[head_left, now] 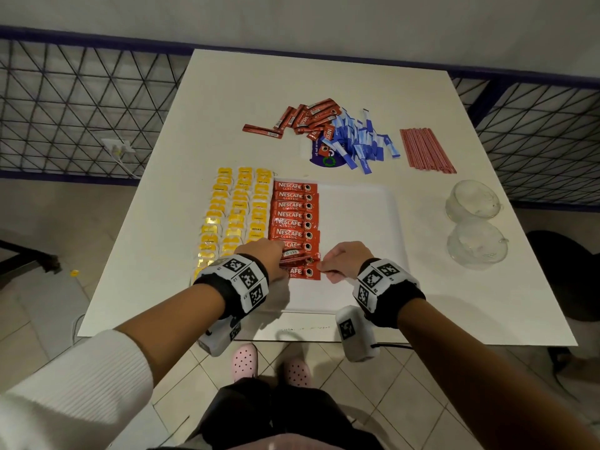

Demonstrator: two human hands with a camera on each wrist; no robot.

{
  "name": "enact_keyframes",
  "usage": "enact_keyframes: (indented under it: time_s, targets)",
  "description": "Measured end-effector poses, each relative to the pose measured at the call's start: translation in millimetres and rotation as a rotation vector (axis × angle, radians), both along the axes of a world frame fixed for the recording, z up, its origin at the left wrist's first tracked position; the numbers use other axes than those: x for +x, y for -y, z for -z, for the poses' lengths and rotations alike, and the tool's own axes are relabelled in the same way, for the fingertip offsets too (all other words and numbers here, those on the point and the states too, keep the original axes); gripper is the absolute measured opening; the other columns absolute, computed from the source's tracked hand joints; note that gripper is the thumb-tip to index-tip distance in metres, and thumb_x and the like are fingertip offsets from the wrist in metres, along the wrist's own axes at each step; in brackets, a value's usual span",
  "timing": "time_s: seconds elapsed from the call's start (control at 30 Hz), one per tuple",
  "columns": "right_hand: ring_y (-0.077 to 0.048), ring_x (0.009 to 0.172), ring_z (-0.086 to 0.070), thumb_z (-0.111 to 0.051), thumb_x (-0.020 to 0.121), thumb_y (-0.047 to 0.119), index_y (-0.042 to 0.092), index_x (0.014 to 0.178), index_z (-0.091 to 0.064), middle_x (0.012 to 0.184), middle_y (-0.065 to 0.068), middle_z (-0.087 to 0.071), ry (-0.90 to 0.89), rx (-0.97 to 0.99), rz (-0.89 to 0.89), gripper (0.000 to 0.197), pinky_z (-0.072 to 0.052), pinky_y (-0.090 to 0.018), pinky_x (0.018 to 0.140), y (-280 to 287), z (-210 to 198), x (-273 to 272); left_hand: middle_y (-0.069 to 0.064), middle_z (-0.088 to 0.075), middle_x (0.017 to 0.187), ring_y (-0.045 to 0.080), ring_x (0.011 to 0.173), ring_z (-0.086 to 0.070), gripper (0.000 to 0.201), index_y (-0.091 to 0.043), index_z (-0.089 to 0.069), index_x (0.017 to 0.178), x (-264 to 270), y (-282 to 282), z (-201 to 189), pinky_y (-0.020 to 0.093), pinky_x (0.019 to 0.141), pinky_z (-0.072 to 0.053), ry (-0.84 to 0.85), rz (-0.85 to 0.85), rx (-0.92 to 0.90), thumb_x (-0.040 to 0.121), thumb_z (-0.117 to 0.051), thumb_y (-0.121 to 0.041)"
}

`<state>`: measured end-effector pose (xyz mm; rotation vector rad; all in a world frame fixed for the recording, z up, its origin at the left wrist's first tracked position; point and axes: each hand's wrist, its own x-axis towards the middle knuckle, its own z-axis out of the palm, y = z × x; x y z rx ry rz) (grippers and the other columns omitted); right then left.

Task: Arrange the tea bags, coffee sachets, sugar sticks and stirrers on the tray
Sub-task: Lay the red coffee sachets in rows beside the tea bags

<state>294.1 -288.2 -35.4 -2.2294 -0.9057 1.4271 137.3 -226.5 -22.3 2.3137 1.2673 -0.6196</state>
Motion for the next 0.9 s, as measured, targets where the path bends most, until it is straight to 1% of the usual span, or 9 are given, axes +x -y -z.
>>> enact_keyframes:
  time_s: [0.13,0.27,0.37,0.4,0.47,0.6,0.77,0.83,0.9]
  targets:
    - [-0.012,0.071,-0.058,-0.074,0.076,0.014,0.016,0.102,-0.055,0.081,0.0,-0.059,-0.152,0.18,-0.049,0.032,-0.052,-0.026,0.068,1.2,-17.0,-0.5,0.005,-0.06,0.119,0.022,0.106,-0.059,0.051,-0.018,-0.048,0.127,-1.5,-6.7,-8.3,0.029,0.087,-0.047,0.118,-0.054,-0.074,0.085,-0.063,-0.042]
    - [-0.011,0.073,-0.058,-0.071,0.079,0.013,0.014,0.098,-0.059,0.09,-0.002,-0.058,-0.178,0.326,-0.113,0.021,-0.051,-0.016,0.06,-4.6,-29.3,-4.0,0.004,-0.064,0.109,0.018,0.096,-0.059,0.044,-0.018,-0.058,0.116,-2.7,-11.5,-18.3,0.026,0.084,-0.046,0.313,-0.162,-0.25,0.08,-0.068,-0.041]
    - [-0.009,0.062,-0.06,-0.067,0.082,0.011,0.006,0.099,-0.061,0.081,-0.004,-0.061,-0.218,0.356,-0.092,0.019,-0.052,-0.013,0.058,-10.3,-36.4,-4.2,0.001,-0.065,0.075,0.011,0.059,-0.058,0.028,-0.018,-0.063,0.092,-7.0,-14.9,-24.5,0.022,0.058,-0.048,0.422,-0.285,-0.425,0.079,-0.069,-0.042]
    - [-0.007,0.058,-0.06,-0.067,0.082,0.011,0.004,0.1,-0.062,0.077,-0.005,-0.062,-0.233,0.348,-0.088,0.019,-0.052,-0.013,0.057,-11.8,-38.0,-3.3,-0.003,-0.06,0.06,0.007,0.045,-0.051,0.025,-0.018,-0.06,0.08,-8.9,-15.6,-27.7,0.018,0.047,-0.044,0.454,-0.314,-0.472,0.081,-0.067,-0.041]
    - [-0.002,0.05,-0.059,-0.065,0.084,0.009,0.003,0.099,-0.061,0.072,-0.006,-0.062,-0.262,0.33,-0.088,0.017,-0.051,-0.013,0.057,-14.4,-40.4,-0.8,-0.009,-0.051,0.042,0.004,0.032,-0.04,0.034,-0.017,-0.053,0.065,-12.6,-16.2,-32.9,0.015,0.038,-0.035,0.5,-0.351,-0.535,0.086,-0.06,-0.042]
    - [-0.007,0.051,-0.058,-0.061,0.087,0.007,0.003,0.1,-0.059,0.072,-0.008,-0.063,-0.336,0.312,-0.055,0.014,-0.051,-0.015,0.055,-17.0,-43.3,4.8,-0.007,-0.048,0.039,0.006,0.031,-0.037,0.038,-0.016,-0.053,0.066,-22.0,-19.4,-35.0,0.016,0.038,-0.031,0.59,-0.466,-0.553,0.086,-0.053,-0.048]
    - [-0.01,0.049,-0.058,-0.059,0.087,0.005,0.014,0.09,-0.065,0.068,-0.01,-0.064,-0.417,0.336,0.025,0.012,-0.051,-0.016,0.052,-17.2,-45.3,7.1,-0.006,-0.046,0.03,0.002,0.025,-0.025,0.033,-0.014,-0.049,0.068,-29.8,-17.3,-39.8,0.012,0.033,-0.023,0.722,-0.622,-0.624,0.095,-0.046,-0.033]
    - [-0.009,0.055,-0.06,-0.061,0.085,0.002,0.013,0.091,-0.067,0.073,-0.01,-0.066,-0.437,0.37,0.048,0.015,-0.053,-0.015,0.056,-17.2,-43.3,7.0,-0.007,-0.042,0.029,0.002,0.025,-0.023,0.033,-0.01,-0.058,0.078,-34.4,-17.2,-38.5,0.012,0.032,-0.022,0.743,-0.659,-0.668,0.095,-0.044,-0.035]
    - [-0.011,0.066,-0.062,-0.063,0.083,0.0,0.012,0.095,-0.068,0.081,-0.009,-0.066,-0.423,0.386,0.035,0.018,-0.054,-0.015,0.063,-17.8,-41.6,6.5,-0.008,-0.035,0.031,0.005,0.027,-0.023,0.03,-0.01,-0.059,0.076,-39.5,-20.4,-31.9,0.014,0.032,-0.022,0.755,-0.682,-0.668,0.092,-0.05,-0.033]
